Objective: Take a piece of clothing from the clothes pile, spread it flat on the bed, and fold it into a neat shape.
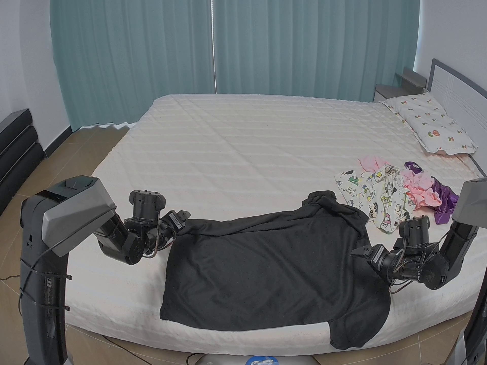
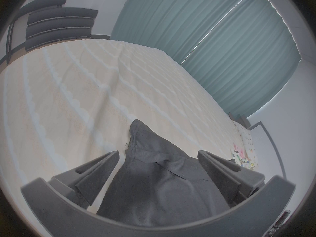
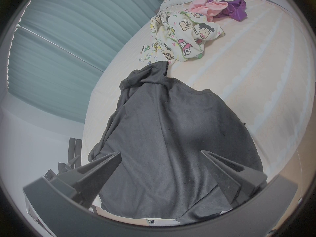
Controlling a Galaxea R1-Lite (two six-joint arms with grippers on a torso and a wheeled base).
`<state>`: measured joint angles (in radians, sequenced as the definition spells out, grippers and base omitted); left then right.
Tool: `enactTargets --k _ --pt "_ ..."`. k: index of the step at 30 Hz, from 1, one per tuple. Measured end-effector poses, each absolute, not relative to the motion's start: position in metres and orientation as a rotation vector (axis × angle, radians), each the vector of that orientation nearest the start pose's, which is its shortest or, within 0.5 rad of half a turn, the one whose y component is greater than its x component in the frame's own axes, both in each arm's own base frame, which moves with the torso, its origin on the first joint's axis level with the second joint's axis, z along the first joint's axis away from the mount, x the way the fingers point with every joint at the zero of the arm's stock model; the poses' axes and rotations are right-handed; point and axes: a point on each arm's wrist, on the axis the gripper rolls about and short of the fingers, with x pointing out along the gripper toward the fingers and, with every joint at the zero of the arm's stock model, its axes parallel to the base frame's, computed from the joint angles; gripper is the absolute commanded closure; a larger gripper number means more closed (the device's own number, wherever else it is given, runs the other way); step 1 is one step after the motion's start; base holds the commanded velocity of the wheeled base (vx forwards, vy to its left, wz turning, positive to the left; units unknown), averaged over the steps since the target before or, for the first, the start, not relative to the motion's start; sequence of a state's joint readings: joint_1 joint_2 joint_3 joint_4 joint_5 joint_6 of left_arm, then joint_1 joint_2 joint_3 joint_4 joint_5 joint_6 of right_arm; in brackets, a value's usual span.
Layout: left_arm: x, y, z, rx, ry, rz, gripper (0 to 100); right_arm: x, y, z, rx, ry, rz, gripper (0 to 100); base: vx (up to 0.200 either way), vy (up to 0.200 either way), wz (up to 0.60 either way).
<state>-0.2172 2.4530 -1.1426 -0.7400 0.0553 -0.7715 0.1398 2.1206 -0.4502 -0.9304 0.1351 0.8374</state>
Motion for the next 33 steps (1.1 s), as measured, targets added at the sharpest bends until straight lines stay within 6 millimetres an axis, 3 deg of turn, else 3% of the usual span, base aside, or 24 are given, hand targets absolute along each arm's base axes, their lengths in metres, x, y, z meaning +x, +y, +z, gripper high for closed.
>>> enactTargets --k 5,6,19,33 --pt "0.430 -0.094 -0.028 -0.616 0.622 0.067 0 0.286 0.043 0.005 0.791 0.807 -0.064 0 0.000 0.000 0.00" --pt "0.431 -0.095 -0.029 -0.615 0.622 0.067 100 0.286 0.043 0.005 0.791 0.807 -0.065 0 0.000 0.000 0.00" --pt "0.454 -0.091 -0.031 -0.617 0.596 0.080 100 0.286 0.044 0.004 0.790 0.809 -0.064 0 0.000 0.000 0.00" --pt "0.509 -0.061 0.001 -0.642 0.485 0.166 100 0.286 0.044 0.004 0.791 0.811 -0.064 0 0.000 0.000 0.00"
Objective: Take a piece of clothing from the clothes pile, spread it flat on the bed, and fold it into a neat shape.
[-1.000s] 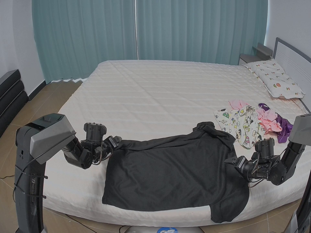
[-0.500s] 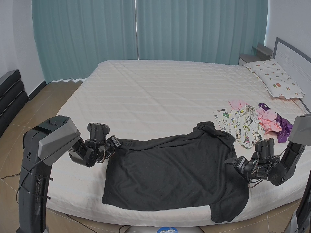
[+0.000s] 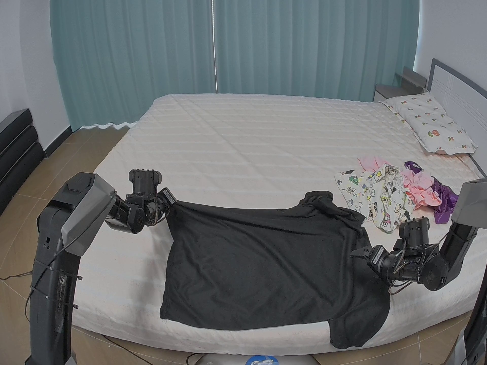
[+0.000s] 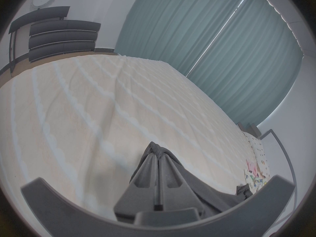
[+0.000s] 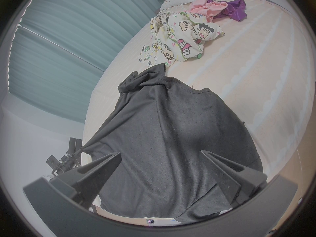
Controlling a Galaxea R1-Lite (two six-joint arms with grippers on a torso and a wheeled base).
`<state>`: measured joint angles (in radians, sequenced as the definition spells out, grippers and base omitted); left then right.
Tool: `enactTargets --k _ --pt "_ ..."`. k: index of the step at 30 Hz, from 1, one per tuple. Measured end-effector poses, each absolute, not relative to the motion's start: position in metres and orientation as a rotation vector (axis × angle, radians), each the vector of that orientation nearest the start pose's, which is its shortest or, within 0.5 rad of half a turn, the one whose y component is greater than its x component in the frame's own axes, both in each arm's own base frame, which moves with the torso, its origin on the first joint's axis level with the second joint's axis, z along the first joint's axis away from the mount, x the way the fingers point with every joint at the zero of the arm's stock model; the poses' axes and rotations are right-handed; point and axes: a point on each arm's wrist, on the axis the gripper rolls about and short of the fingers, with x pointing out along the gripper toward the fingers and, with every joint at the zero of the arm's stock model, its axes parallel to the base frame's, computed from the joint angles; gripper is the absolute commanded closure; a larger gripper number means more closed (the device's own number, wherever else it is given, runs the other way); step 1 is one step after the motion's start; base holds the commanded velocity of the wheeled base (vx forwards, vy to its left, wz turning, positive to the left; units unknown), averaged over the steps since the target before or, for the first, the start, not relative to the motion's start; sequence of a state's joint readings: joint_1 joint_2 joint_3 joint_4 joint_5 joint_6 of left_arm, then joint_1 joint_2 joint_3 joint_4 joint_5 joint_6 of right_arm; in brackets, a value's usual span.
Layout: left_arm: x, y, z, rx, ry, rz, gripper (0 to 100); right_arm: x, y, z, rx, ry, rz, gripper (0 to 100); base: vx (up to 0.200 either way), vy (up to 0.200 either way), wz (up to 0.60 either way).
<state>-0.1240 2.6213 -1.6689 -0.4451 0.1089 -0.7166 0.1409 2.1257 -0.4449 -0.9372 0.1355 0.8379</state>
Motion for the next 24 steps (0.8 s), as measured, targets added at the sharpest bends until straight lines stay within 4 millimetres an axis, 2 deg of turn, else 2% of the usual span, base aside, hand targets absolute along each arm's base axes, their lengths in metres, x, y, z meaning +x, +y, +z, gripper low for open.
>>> enactTargets --k 11,17,18,24 --pt "0.537 -0.058 -0.001 -0.659 0.420 0.158 100 0.287 0.044 0.002 0.790 0.815 -0.066 0 0.000 0.000 0.00" --pt "0.545 -0.057 0.000 -0.665 0.402 0.152 100 0.287 0.044 0.002 0.790 0.816 -0.067 0 0.000 0.000 0.00" --pt "0.546 -0.057 0.000 -0.666 0.405 0.148 0 0.287 0.044 0.002 0.790 0.816 -0.066 0 0.000 0.000 0.00" --pt "0.548 -0.057 -0.002 -0.671 0.411 0.135 0 0.287 0.044 0.002 0.790 0.816 -0.067 0 0.000 0.000 0.00"
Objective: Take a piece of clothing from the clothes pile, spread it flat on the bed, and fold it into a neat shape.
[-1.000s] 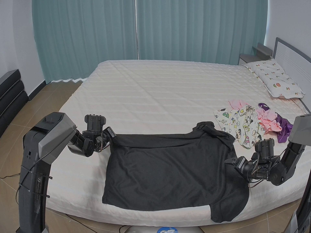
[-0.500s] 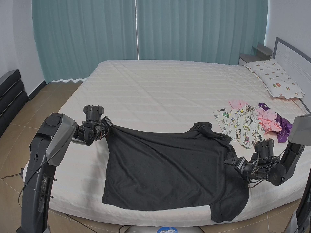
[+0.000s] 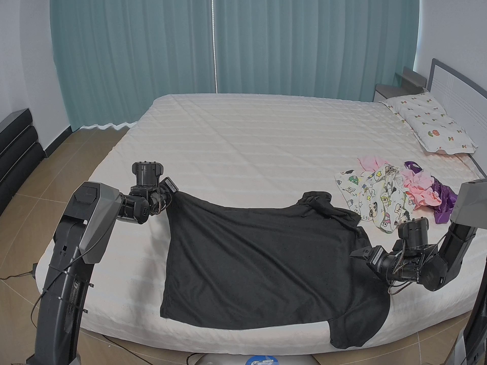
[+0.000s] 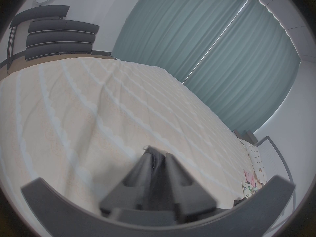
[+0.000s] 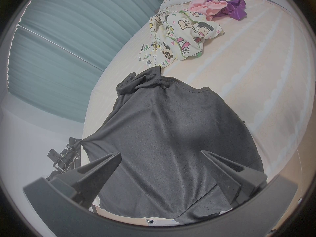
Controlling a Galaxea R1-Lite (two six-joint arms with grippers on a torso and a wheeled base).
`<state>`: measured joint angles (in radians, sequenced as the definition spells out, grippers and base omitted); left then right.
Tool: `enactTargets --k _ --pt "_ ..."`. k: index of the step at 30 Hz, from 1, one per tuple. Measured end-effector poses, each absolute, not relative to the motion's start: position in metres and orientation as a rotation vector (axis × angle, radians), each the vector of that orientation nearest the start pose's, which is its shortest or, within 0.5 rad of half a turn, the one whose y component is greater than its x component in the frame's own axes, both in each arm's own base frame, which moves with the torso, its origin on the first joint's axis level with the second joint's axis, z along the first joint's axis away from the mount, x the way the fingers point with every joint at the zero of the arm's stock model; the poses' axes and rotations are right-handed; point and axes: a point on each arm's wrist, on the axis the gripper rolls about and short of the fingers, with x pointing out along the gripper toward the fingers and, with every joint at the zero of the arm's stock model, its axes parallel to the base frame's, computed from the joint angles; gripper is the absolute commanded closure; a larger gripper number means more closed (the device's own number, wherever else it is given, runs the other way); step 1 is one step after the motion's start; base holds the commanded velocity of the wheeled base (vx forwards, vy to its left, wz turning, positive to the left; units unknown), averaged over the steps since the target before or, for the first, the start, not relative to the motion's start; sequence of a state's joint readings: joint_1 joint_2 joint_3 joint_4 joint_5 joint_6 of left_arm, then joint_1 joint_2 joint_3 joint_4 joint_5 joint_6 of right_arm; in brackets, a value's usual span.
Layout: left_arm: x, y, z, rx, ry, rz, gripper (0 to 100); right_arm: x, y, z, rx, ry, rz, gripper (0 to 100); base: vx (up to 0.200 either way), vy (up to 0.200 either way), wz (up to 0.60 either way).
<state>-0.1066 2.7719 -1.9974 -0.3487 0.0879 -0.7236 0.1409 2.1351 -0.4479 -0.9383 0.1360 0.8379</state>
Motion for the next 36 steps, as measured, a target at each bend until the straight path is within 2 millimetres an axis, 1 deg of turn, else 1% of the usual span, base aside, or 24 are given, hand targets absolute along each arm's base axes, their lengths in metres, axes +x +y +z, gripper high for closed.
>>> enactTargets --k 4,7,12,17,22,25,28,33,36 --pt "0.548 -0.056 -0.003 -0.674 0.408 0.147 0 0.287 0.043 0.002 0.791 0.813 -0.067 0 0.000 0.000 0.00" --pt "0.545 -0.054 -0.007 -0.673 0.424 0.162 0 0.287 0.043 0.004 0.793 0.804 -0.064 0 0.000 0.000 0.00" --pt "0.533 -0.052 -0.013 -0.676 0.476 0.171 0 0.290 0.044 0.009 0.810 0.771 -0.054 0 0.000 0.000 0.00" --pt "0.508 -0.051 -0.020 -0.680 0.534 0.165 0 0.295 0.046 0.014 0.822 0.740 -0.041 0 0.000 0.000 0.00" --pt "0.471 -0.053 -0.024 -0.680 0.585 0.152 0 0.305 0.050 0.019 0.827 0.730 -0.034 0 0.000 0.000 0.00" --pt "0.447 -0.057 -0.026 -0.683 0.620 0.140 0 0.316 0.054 0.024 0.831 0.731 -0.032 0 0.000 0.000 0.00" --pt "0.422 -0.062 -0.025 -0.707 0.645 0.125 0 0.333 0.058 0.032 0.843 0.716 -0.031 0 0.000 0.000 0.00" --pt "0.379 -0.074 -0.018 -0.772 0.667 0.071 0 0.374 0.068 0.053 0.875 0.655 -0.029 0 0.000 0.000 0.00" --pt "0.359 -0.080 -0.013 -0.819 0.674 0.028 0 0.396 0.074 0.059 0.886 0.640 -0.037 0 0.000 0.000 0.00"
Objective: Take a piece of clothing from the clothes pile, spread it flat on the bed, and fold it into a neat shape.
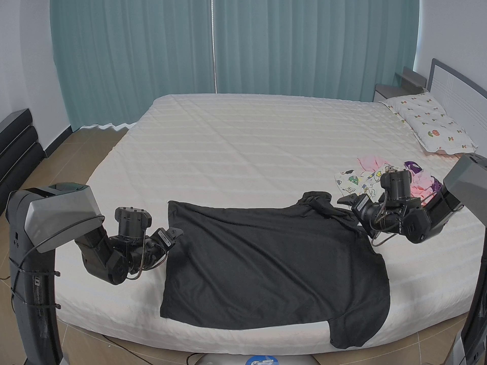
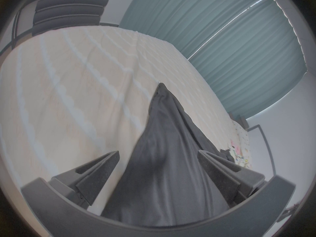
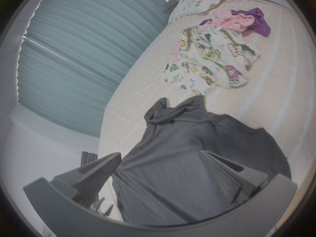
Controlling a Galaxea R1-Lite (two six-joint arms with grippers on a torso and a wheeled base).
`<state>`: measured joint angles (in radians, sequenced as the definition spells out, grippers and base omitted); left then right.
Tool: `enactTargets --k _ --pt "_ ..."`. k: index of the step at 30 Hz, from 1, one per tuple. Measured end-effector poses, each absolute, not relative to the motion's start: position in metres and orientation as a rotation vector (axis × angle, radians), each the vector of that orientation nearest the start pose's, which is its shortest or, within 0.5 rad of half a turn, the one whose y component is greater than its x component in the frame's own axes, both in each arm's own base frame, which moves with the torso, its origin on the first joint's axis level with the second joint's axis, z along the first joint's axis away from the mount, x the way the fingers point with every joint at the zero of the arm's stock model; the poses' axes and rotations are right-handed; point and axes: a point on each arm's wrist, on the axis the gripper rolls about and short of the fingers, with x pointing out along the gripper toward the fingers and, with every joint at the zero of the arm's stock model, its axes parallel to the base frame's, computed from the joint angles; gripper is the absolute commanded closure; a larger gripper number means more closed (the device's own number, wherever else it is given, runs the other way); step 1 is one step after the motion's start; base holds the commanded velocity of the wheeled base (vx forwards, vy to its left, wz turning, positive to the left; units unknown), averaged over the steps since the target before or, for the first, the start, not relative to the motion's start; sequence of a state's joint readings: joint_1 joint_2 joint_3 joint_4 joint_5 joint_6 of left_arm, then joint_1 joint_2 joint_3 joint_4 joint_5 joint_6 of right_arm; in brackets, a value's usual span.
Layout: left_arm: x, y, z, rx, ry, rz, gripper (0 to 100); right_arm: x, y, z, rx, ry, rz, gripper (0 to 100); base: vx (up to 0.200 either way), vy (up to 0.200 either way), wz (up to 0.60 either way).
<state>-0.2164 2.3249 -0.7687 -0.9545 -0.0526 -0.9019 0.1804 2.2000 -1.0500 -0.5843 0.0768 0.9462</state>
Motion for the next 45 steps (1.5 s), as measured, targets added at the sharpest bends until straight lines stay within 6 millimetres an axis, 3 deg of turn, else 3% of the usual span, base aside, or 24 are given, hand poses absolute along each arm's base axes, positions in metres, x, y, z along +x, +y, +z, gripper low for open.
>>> enactTargets --k 5,14,28,42,43,45 --pt "0.340 -0.087 -0.004 -0.896 0.683 -0.014 0 0.427 0.082 0.056 0.891 0.649 -0.064 0 0.000 0.000 0.00" --pt "0.332 -0.090 0.001 -0.930 0.688 -0.038 0 0.468 0.090 0.037 0.816 0.628 -0.115 0 0.000 0.000 0.00" --pt "0.330 -0.090 -0.003 -0.930 0.702 -0.034 0 0.501 0.076 0.011 0.603 0.595 -0.095 0 0.000 0.000 0.00" --pt "0.329 -0.091 -0.004 -0.927 0.706 -0.032 0 0.524 0.078 -0.014 0.572 0.562 -0.101 0 0.000 0.000 0.00" --pt "0.329 -0.091 -0.004 -0.928 0.707 -0.032 0 0.525 0.079 -0.016 0.571 0.564 -0.101 100 0.000 0.000 0.00" --pt "0.329 -0.091 -0.004 -0.928 0.707 -0.032 0 0.525 0.079 -0.020 0.568 0.574 -0.105 100 0.000 0.000 0.00"
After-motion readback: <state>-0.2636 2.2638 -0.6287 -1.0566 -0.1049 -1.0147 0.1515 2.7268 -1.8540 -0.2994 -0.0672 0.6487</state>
